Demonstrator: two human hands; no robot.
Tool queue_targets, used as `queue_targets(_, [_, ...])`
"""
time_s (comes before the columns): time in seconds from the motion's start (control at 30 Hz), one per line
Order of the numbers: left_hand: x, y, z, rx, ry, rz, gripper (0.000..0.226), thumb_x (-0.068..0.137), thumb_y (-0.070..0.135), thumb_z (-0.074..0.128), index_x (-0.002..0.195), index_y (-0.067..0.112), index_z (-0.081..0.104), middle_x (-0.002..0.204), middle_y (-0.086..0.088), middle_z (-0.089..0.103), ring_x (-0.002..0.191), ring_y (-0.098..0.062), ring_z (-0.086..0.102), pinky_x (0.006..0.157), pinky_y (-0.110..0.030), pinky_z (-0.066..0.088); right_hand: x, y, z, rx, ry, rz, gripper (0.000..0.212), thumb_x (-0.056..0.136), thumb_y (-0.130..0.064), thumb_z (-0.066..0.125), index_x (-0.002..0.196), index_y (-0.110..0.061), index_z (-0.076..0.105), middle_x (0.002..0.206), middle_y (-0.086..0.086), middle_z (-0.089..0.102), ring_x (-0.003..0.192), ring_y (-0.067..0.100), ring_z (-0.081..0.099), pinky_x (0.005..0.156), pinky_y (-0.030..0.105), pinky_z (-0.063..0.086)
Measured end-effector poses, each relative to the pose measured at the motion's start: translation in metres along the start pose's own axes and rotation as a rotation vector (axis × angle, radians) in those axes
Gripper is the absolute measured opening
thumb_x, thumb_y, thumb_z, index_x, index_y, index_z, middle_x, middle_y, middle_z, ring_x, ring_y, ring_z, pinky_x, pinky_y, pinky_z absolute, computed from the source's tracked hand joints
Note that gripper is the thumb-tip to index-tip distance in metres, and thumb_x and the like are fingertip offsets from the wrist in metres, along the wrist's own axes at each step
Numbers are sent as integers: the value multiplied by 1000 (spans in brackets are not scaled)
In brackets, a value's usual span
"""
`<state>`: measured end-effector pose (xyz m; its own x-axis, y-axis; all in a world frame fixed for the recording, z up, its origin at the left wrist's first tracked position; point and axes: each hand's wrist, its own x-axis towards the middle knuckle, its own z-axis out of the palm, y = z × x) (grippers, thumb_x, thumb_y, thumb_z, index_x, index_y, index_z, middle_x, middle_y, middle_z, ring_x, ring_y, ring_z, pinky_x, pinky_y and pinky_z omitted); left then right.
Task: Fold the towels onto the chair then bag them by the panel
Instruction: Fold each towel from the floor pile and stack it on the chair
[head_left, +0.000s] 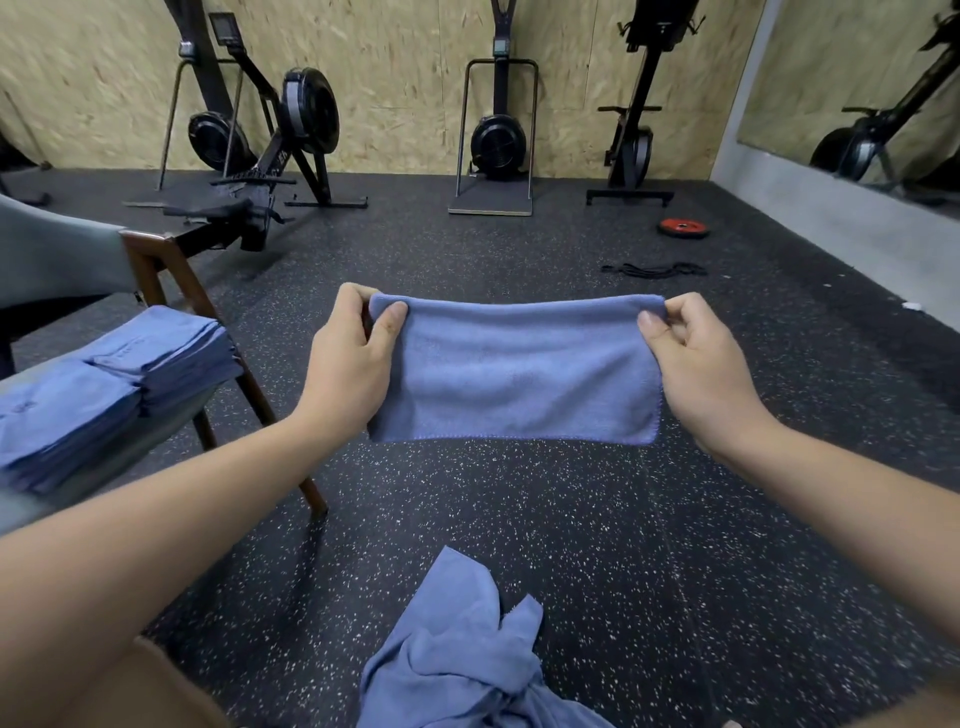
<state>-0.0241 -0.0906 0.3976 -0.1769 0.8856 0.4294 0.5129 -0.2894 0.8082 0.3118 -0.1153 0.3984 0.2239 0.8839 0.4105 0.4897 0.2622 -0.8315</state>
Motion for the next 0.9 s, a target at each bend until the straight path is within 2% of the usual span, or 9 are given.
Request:
queue_targets(0.07, [-4, 3, 4, -5, -20, -32, 21, 106, 45, 60, 101, 24, 58, 87, 10, 63, 74, 2, 53, 69, -31, 41, -3, 0, 1, -20, -23, 7, 18, 107, -39, 60, 98, -24, 59, 69, -11, 55, 69, 11, 47, 68, 38, 40])
queue_targets(0.17, [-12, 12, 11, -11, -68, -42, 21, 102, 46, 66, 96, 27, 62, 91, 11, 69, 78, 1, 58, 69, -29, 44, -9, -9, 7, -30, -71, 11, 17, 105, -36, 64, 95, -22, 62, 66, -9, 59, 65, 10, 48, 66, 37, 40])
queue_targets(0.3, [-26, 24, 24, -1, -193, -77, 24, 97, 48, 71, 93, 26, 63, 86, 10, 70, 74, -5, 58, 66, -30, 45, -22, -25, 18, -20, -141, 4, 15, 100, -31, 70, 91, -21, 64, 71, 7, 68, 64, 11, 53, 67, 36, 45])
queue_targets(0.43, [-40, 35, 34, -75, -311, -99, 26, 93, 49, 75, 93, 26, 64, 85, 9, 73, 71, -8, 61, 62, -34, 51, -35, -38, 32, -41, -211, 14, 17, 96, -31, 74, 89, -20, 63, 57, -11, 57, 57, 5, 49, 64, 32, 43])
queue_targets(0.5, [-46, 40, 38, -85, -346, -79, 23, 93, 46, 76, 93, 26, 64, 87, 8, 74, 70, -7, 60, 59, -32, 49, -42, -42, 38, -73, -240, 8, 19, 96, -32, 74, 89, -20, 62, 57, -11, 58, 55, 4, 49, 63, 32, 43])
queue_targets(0.63, [-54, 50, 40, -160, -389, -69, 17, 99, 34, 75, 97, 21, 64, 92, -2, 76, 64, -11, 65, 53, -28, 54, -53, -50, 45, 8, -302, 34, 20, 99, -30, 74, 94, -17, 60, 69, 2, 70, 59, 15, 66, 55, 42, 60])
queue_targets(0.7, [-56, 53, 40, -149, -391, -62, 13, 101, 31, 72, 97, 21, 65, 94, -1, 77, 72, -21, 73, 55, -36, 62, -57, -53, 46, 64, -328, 62, 17, 101, -27, 72, 98, -15, 60, 75, 5, 72, 58, 19, 70, 50, 40, 61])
queue_targets(0.77, [-55, 52, 39, -138, -384, -58, 11, 102, 31, 71, 96, 23, 67, 93, 1, 77, 81, -27, 76, 60, -46, 67, -59, -55, 47, 94, -342, 75, 14, 102, -25, 71, 101, -16, 60, 79, 5, 72, 60, 23, 73, 52, 42, 63])
queue_targets(0.9, [-55, 51, 38, -165, -398, -77, 7, 103, 25, 70, 97, 21, 71, 94, -1, 77, 86, -30, 77, 62, -48, 67, -58, -55, 47, 100, -331, 69, 9, 101, -18, 71, 103, -16, 62, 78, 3, 72, 61, 20, 72, 53, 40, 64])
